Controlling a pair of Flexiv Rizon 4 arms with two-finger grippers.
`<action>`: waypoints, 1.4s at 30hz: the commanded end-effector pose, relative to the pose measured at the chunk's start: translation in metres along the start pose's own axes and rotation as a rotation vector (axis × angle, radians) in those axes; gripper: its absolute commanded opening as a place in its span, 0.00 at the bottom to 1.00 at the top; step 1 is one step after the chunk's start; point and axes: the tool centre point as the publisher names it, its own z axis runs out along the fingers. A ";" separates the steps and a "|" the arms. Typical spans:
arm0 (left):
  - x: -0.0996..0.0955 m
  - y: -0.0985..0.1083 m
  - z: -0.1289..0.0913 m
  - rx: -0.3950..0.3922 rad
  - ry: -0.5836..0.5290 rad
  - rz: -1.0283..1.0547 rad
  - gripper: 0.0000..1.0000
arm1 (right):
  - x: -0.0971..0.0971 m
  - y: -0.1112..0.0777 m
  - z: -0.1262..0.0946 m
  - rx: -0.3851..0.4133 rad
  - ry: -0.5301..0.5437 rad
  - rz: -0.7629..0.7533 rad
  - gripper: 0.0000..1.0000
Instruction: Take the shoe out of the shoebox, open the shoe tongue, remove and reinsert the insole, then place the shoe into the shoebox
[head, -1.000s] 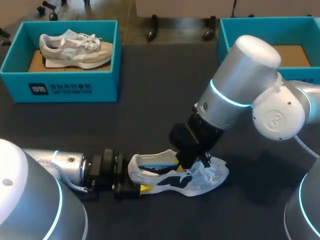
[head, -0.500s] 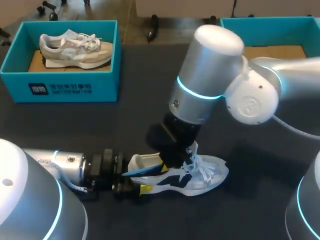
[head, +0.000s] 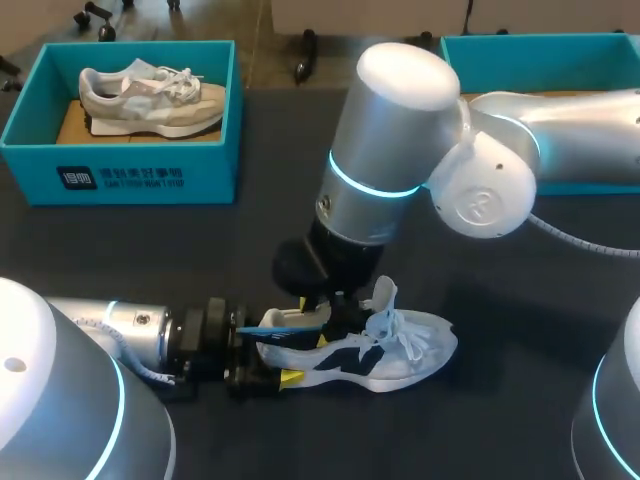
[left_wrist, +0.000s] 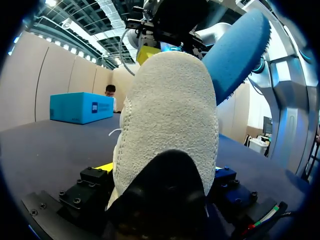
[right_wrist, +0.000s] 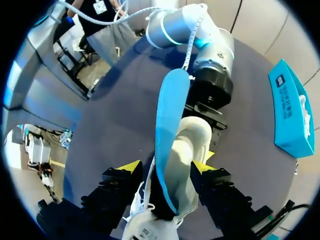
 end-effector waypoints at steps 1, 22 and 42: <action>0.000 0.002 0.001 0.002 -0.003 0.001 0.00 | 0.013 -0.004 -0.017 0.010 -0.061 0.019 0.60; 0.000 0.002 0.001 0.002 -0.003 0.001 0.00 | 0.028 0.024 -0.033 0.097 -0.175 0.150 0.33; 0.000 0.002 0.001 0.002 -0.003 0.001 0.00 | 0.024 0.029 -0.012 0.077 -0.147 0.132 0.29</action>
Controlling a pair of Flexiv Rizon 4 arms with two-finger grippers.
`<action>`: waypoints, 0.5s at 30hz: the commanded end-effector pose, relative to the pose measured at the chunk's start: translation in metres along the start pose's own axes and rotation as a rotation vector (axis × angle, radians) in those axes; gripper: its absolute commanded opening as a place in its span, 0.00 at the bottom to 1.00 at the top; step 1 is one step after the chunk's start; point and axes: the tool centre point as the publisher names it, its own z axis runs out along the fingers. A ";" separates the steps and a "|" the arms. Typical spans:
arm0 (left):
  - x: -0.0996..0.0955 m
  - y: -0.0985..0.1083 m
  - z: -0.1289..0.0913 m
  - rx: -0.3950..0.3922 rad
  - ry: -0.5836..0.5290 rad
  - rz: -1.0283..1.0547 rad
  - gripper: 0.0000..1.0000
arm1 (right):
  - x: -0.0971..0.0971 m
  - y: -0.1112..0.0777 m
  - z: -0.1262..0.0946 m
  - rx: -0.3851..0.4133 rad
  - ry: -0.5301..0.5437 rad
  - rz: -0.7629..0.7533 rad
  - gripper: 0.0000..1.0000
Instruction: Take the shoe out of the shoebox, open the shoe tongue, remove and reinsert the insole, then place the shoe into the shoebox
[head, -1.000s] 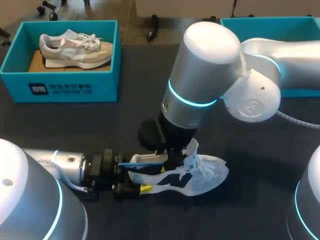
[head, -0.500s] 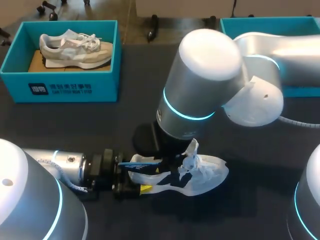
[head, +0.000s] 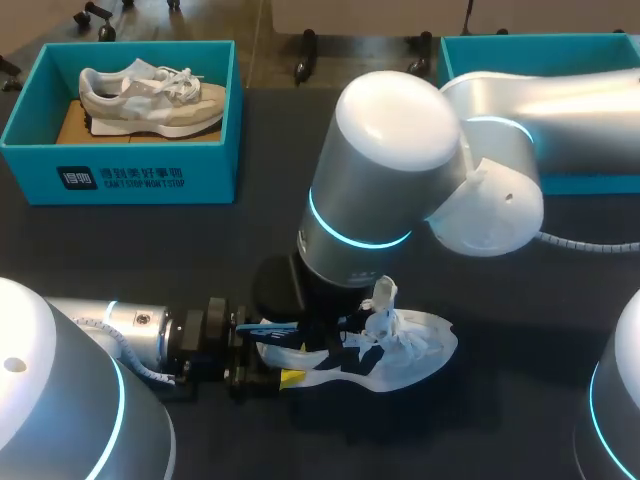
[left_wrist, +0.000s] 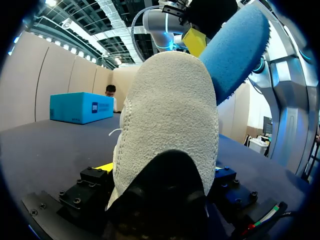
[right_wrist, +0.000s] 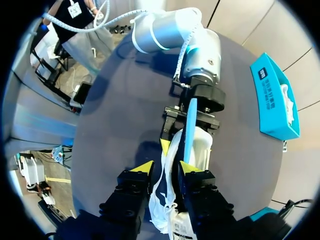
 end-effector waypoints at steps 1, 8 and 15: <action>0.000 0.002 0.000 0.002 -0.003 0.001 0.00 | -0.003 0.000 0.009 -0.005 0.006 0.003 0.29; 0.000 0.002 0.000 0.002 -0.003 0.001 0.00 | -0.010 -0.004 0.014 -0.009 0.009 0.025 0.24; 0.000 0.002 0.000 0.002 -0.003 0.001 0.00 | -0.018 -0.009 0.011 -0.019 -0.005 0.051 0.00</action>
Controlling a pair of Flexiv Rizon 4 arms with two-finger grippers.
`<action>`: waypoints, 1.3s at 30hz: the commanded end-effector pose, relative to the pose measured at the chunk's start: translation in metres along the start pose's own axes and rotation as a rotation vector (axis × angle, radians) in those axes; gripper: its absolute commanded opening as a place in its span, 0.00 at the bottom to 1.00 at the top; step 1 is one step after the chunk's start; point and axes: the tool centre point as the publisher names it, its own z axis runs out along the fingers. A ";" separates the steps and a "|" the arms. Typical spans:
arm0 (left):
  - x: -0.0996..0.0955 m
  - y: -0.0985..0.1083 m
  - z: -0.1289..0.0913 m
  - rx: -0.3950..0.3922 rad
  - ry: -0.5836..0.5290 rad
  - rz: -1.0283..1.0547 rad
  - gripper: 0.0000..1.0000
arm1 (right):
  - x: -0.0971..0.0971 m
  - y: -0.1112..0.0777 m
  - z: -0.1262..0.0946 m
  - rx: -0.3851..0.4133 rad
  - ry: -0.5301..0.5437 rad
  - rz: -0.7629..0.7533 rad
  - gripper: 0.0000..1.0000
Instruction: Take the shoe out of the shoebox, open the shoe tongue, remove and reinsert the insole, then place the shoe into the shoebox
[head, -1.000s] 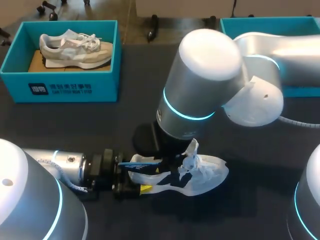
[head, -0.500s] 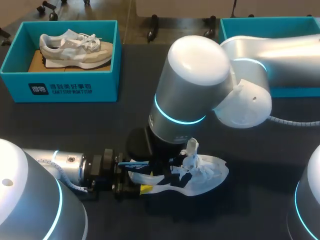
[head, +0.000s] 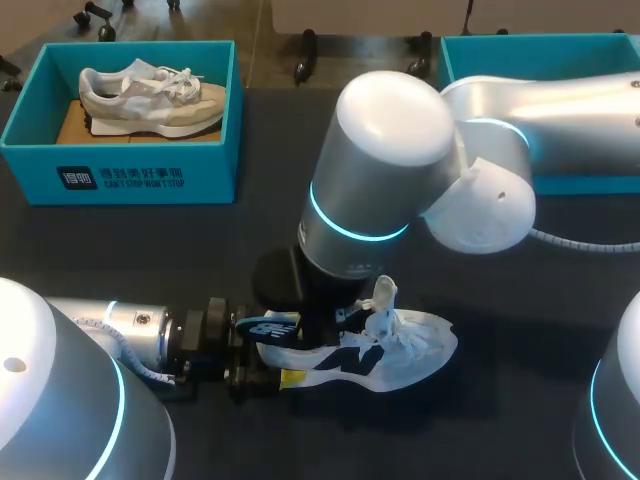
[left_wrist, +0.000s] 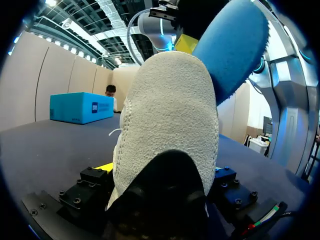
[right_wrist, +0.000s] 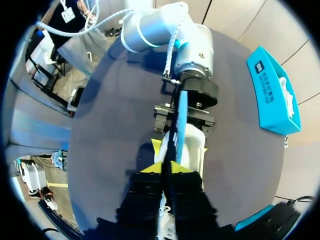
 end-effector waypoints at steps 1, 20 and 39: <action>0.000 0.002 0.000 0.002 -0.003 0.001 0.00 | -0.001 -0.003 -0.001 -0.007 -0.003 0.002 0.00; 0.000 0.002 0.000 0.002 -0.003 0.001 0.00 | 0.015 0.009 -0.031 -0.015 -0.032 0.120 0.00; 0.000 0.002 0.000 0.002 -0.003 0.001 0.00 | 0.029 0.010 -0.012 0.035 -0.133 0.323 0.25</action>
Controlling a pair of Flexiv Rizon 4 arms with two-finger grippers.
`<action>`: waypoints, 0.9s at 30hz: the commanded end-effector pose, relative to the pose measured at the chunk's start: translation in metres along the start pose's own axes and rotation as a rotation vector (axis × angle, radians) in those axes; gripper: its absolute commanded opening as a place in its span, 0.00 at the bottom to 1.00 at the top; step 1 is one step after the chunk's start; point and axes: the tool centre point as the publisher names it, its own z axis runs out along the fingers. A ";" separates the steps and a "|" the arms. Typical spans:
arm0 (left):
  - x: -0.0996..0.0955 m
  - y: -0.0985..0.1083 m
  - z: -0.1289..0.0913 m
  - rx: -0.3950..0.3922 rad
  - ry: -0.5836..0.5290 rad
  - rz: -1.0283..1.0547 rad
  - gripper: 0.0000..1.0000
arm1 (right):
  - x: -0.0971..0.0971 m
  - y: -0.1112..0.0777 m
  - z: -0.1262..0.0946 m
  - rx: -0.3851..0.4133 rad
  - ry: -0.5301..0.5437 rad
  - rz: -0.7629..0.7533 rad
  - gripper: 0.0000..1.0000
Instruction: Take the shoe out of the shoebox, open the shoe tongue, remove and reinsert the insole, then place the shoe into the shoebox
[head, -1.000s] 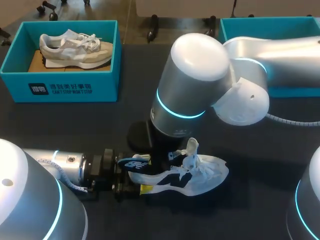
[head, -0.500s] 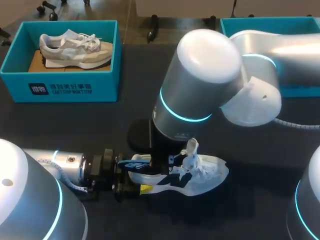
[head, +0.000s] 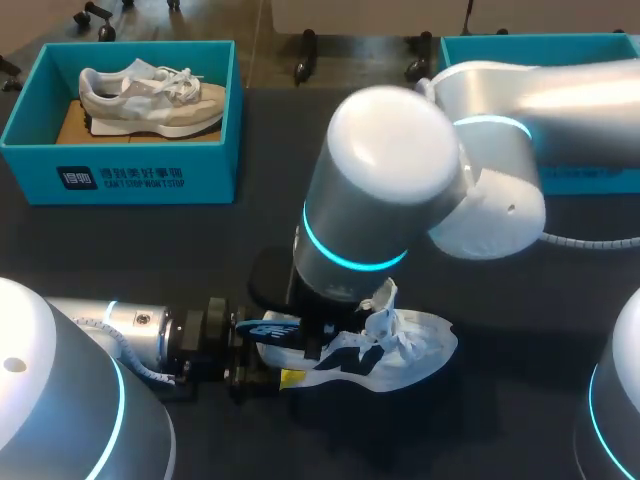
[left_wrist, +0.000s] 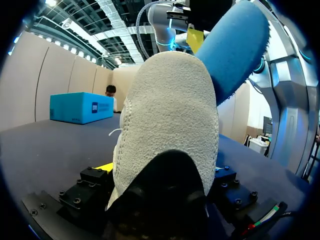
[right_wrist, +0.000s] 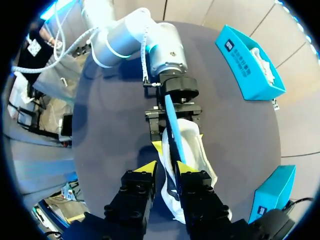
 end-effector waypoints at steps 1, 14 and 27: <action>0.000 0.002 0.001 0.002 -0.003 0.001 0.00 | 0.008 0.001 0.008 -0.005 -0.021 0.008 0.25; 0.000 0.002 0.001 0.002 -0.003 0.001 0.00 | -0.004 0.003 0.031 -0.014 -0.022 -0.001 0.29; 0.000 0.002 0.001 0.002 -0.003 0.001 0.00 | -0.025 0.003 0.048 0.000 -0.015 0.009 0.28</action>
